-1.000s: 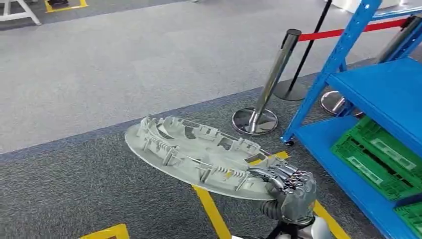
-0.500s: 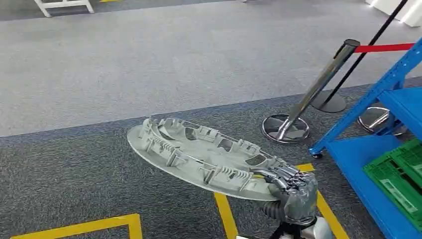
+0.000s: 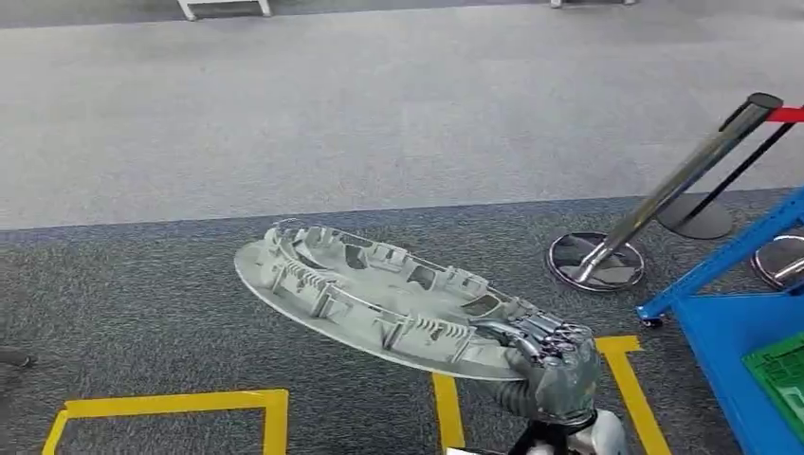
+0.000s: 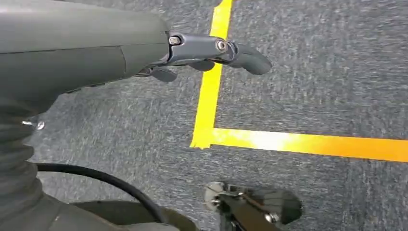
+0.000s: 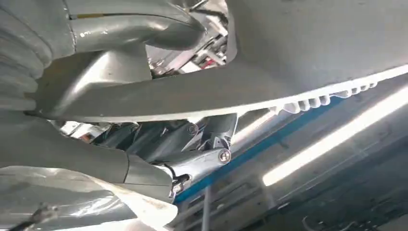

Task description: Take the parts from the cabinet and place them on the table.

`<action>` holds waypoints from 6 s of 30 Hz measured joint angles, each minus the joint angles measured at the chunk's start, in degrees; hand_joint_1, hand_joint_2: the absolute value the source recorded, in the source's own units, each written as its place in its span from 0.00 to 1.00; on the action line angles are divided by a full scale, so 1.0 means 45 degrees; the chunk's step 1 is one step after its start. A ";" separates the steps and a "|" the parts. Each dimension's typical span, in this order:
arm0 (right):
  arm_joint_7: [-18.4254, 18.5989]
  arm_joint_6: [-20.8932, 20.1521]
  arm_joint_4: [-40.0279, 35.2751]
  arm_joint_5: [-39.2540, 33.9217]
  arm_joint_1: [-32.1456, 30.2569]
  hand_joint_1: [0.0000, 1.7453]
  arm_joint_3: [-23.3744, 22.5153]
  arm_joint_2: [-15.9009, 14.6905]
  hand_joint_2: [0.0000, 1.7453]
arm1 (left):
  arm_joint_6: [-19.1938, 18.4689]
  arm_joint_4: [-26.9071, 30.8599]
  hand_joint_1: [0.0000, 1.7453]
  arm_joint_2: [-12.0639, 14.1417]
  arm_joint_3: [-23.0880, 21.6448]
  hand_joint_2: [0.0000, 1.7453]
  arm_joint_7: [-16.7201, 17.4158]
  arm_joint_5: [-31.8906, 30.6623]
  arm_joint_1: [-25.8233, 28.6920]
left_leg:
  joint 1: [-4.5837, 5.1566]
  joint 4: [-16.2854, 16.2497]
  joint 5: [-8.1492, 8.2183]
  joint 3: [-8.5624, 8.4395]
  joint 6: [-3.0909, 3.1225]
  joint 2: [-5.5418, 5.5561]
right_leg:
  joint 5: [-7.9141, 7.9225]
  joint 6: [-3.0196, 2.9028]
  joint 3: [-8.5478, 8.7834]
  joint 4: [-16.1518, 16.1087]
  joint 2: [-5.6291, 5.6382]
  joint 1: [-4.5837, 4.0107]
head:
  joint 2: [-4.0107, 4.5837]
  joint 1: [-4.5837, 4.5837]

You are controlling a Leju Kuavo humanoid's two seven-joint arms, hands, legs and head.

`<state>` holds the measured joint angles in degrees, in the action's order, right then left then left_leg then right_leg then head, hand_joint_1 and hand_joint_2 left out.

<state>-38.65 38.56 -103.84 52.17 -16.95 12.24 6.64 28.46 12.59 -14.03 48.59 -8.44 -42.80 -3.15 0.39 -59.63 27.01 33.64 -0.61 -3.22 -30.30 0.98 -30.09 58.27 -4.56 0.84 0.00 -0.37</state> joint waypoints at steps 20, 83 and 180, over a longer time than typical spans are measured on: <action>0.0175 0.0000 0.0126 -0.0117 0.0164 1.00 0.0301 -0.0165 1.00 | -0.0146 -0.0015 0.00 -0.0121 -0.0019 1.00 0.0059 -0.0369 0.0022 | -0.0139 0.0101 -0.0108 0.0195 0.0114 0.2394 | 0.0285 0.0128 -0.0463 0.0109 0.1562 0.0181 | 0.0000 -0.0160; -0.0019 0.0000 0.0063 -0.0155 0.0183 1.00 0.0291 0.0015 1.00 | -0.0306 -0.0015 0.00 -0.0151 0.0374 1.00 0.0744 -0.0355 -0.0044 | -0.0010 -0.0533 0.0388 0.0343 0.0090 0.1460 | 0.0387 -0.0064 -0.0353 -0.0028 0.1239 0.0119 | 0.0000 -0.0101; -0.0223 0.0000 -0.1151 -0.0520 -0.0670 1.00 -0.0248 0.0359 1.00 | -0.0631 -0.0015 0.00 -0.0068 0.0627 1.00 0.0306 -0.0466 -0.0066 | -0.0201 -0.3496 0.1493 0.1485 -0.0045 0.0841 | 0.0385 -0.0085 -0.0365 -0.0020 0.0947 0.0065 | 0.0000 -0.0077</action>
<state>-39.65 38.56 -109.02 49.83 -19.97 11.13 8.26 25.62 12.52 -14.34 51.41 -7.06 -44.89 -3.45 -0.51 -75.36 33.73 40.33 -0.82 0.57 -28.57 0.60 -31.74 58.18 -0.30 1.13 0.00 -0.72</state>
